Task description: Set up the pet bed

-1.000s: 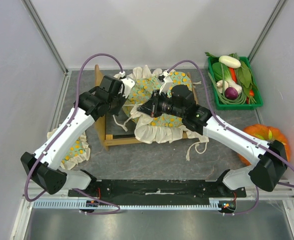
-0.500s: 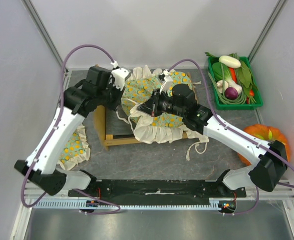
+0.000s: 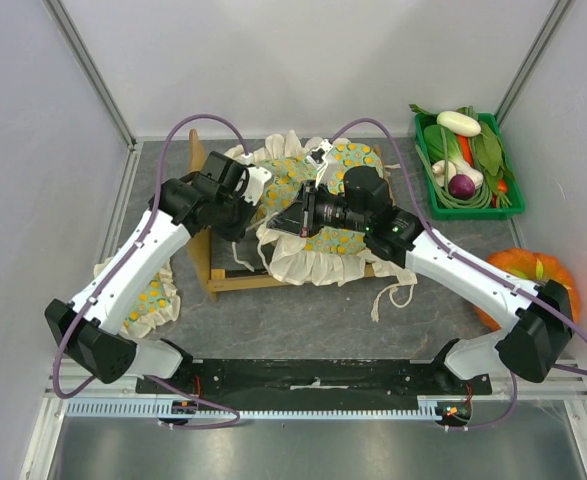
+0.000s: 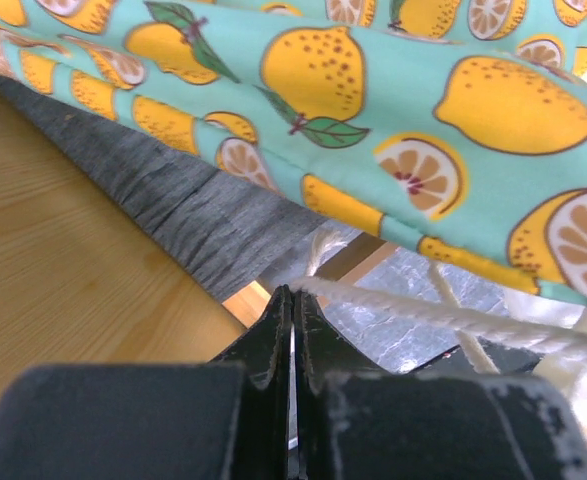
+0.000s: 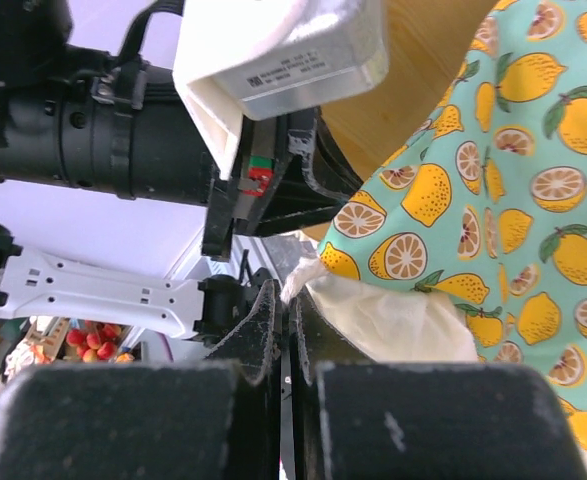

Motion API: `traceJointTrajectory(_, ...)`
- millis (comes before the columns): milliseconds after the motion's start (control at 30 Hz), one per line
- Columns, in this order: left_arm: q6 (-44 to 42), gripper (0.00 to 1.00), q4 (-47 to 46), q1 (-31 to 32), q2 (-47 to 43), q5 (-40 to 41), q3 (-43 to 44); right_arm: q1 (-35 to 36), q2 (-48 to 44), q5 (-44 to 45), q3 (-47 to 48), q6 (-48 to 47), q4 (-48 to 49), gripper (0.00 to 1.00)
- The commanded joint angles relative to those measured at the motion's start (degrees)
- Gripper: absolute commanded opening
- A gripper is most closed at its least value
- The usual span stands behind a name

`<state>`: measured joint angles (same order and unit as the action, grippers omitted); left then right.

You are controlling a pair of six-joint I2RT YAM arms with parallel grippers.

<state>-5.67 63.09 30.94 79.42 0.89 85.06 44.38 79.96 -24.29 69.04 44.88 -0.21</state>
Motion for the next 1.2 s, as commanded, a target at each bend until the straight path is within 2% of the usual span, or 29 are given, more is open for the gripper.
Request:
traceJointTrajectory(0,1.1,0.02,-1.2,-0.4,-2.2,-5.9,-1.6,-0.2,-2.8,-5.0,3.7,1.9,5.1,0.0)
traceJointTrajectory(100,1.5,0.02,-2.1,-0.4,-3.0,-8.0,-3.7,-0.3,-3.1,-5.2,3.1,2.1,5.5,0.0)
traceJointTrajectory(267,2.5,0.02,-1.8,-0.4,-2.1,-3.6,-8.4,-0.2,-3.5,-5.7,2.0,2.7,5.9,0.0)
traceJointTrajectory(500,5.1,0.02,-8.5,-0.4,-1.7,-1.4,-15.5,-0.2,-2.8,-8.0,0.4,3.3,4.8,0.0)
traceJointTrajectory(633,7.0,0.02,-10.3,-0.4,0.0,-1.0,-18.3,0.0,-1.5,-9.3,0.2,2.0,0.9,0.0)
traceJointTrajectory(800,8.7,0.02,-11.3,-0.4,2.1,0.8,-21.2,1.2,0.5,-5.0,-2.8,-0.7,-2.8,0.01)
traceJointTrajectory(933,10.7,0.02,-13.4,-0.4,1.3,1.7,-25.0,5.6,3.2,-0.8,-2.9,-3.6,-5.3,0.04)
traceJointTrajectory(1133,12.3,0.21,-12.9,-0.4,-1.4,2.6,-24.9,9.2,5.2,6.2,-4.2,-4.0,-5.4,0.14)
traceJointTrajectory(1167,12.6,0.3,-12.1,-0.4,-2.0,3.8,-24.4,9.2,5.2,7.0,-4.3,-4.6,-5.9,0.17)
